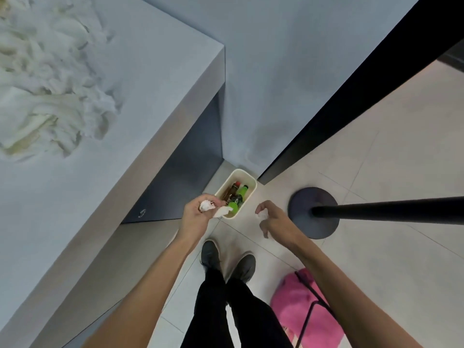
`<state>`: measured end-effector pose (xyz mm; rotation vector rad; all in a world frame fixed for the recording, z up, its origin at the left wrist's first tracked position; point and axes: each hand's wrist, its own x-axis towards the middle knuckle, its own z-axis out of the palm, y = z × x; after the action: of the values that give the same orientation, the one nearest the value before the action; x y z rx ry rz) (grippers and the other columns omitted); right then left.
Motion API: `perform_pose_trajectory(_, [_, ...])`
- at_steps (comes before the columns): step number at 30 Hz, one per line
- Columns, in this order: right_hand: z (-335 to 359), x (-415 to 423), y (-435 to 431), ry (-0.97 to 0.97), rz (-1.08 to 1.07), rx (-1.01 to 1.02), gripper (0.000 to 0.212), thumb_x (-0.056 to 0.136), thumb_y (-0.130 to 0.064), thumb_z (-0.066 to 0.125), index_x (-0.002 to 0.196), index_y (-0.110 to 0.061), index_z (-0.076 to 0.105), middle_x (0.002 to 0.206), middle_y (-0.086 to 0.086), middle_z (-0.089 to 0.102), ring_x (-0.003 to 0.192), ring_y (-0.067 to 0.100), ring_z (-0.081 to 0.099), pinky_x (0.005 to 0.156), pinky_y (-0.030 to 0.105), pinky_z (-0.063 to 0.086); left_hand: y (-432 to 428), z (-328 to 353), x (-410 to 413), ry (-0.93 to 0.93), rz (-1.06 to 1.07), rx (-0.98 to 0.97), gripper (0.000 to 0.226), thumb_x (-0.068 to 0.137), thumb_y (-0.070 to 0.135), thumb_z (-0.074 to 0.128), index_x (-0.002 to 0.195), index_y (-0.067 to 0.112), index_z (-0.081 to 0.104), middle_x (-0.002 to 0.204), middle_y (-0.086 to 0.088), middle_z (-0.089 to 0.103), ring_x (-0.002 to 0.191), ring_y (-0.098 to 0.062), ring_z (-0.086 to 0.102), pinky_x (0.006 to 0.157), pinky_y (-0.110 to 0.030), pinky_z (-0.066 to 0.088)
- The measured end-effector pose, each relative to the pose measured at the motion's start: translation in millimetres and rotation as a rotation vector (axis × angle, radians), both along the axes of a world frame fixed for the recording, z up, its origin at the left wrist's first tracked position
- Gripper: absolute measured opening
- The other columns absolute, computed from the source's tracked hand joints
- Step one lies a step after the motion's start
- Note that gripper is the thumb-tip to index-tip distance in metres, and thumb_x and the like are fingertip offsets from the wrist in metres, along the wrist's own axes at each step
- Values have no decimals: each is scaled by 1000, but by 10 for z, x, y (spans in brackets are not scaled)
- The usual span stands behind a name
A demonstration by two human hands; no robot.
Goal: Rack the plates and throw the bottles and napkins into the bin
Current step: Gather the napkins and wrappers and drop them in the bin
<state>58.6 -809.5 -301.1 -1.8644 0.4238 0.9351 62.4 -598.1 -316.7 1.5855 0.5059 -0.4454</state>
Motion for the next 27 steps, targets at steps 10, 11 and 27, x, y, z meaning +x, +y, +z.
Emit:
perform_pose_trajectory(10, [-1607,341,-22,3,-194,34,21,93,-4,62,113,-7,57,99,20,65,65,28,72,60,37,59,32,-1575,381,161,-65,-102,23,92,-15,51,84,4,62,94,-7,67,89,-21,71,67,-26,60])
perform_pose_trajectory(11, [-1788,364,-15,4,-179,2,22,93,-9,62,114,-7,57,93,17,66,56,22,70,50,30,54,27,-1764,412,165,-66,-79,25,91,-16,53,81,5,62,91,-8,66,85,-18,71,67,-25,60])
perform_pose_trajectory(27, [-4133,439,-252,-57,-375,-61,23,79,0,69,100,-9,67,70,7,65,57,15,61,59,30,46,-808,-4622,1216,-13,-430,334,30,91,-2,48,111,12,64,117,-4,60,101,-21,56,80,-22,41])
